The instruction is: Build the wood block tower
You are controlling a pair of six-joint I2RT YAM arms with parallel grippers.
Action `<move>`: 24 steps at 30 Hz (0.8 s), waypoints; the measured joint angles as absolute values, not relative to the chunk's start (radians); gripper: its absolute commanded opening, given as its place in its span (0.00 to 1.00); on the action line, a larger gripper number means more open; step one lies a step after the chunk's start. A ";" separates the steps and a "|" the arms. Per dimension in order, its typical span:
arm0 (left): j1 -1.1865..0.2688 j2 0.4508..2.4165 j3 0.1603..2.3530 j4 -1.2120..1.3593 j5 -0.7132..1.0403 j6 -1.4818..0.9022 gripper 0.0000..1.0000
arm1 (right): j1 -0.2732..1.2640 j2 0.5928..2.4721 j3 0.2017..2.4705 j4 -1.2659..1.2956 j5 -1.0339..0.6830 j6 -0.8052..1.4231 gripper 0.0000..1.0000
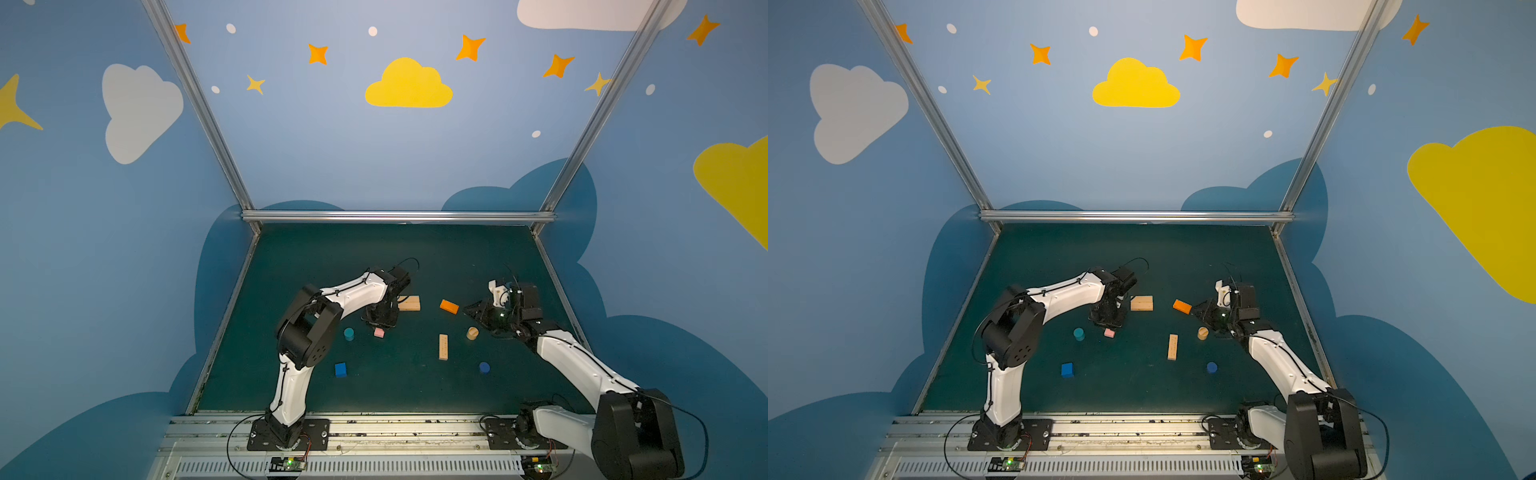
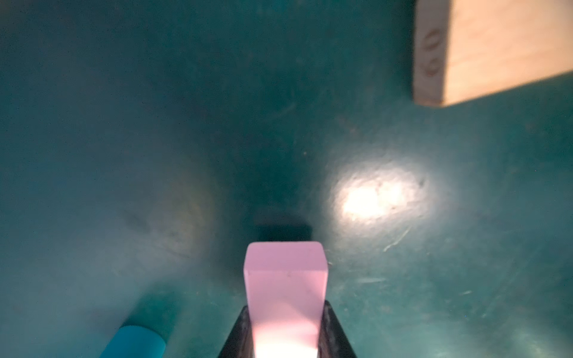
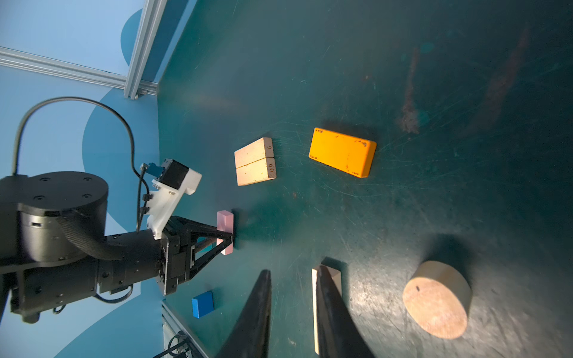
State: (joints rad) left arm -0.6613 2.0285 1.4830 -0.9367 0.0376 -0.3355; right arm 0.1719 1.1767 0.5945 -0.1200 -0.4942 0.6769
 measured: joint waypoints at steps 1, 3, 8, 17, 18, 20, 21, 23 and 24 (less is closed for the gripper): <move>-0.660 2.028 1.491 -0.939 0.039 -0.341 0.16 | 0.172 1.180 0.595 -0.117 -0.495 0.677 0.25; -0.656 2.029 1.514 -0.945 0.052 -0.355 0.12 | 0.172 1.186 0.595 -0.115 -0.499 0.677 0.25; -0.640 2.038 1.635 -0.973 0.092 -0.381 0.10 | 0.172 1.200 0.595 -0.108 -0.509 0.677 0.25; -0.635 2.219 1.965 -1.060 0.105 -0.417 0.07 | 0.169 1.215 0.595 -0.087 -0.525 0.677 0.25; -0.635 2.243 1.991 -1.073 0.104 -0.423 0.07 | 0.167 1.218 0.595 -0.085 -0.527 0.677 0.25; -0.635 2.278 2.025 -1.093 0.104 -0.434 0.06 | 0.162 1.225 0.595 -0.082 -0.532 0.677 0.25; -0.635 2.293 2.039 -1.105 0.104 -0.442 0.05 | 0.159 1.229 0.595 -0.078 -0.535 0.676 0.25; -0.635 2.316 2.060 -1.122 0.104 -0.454 0.05 | 0.156 1.240 0.595 -0.069 -0.543 0.676 0.25; -0.635 2.325 2.070 -1.130 0.104 -0.461 0.05 | 0.154 1.248 0.595 -0.064 -0.547 0.676 0.25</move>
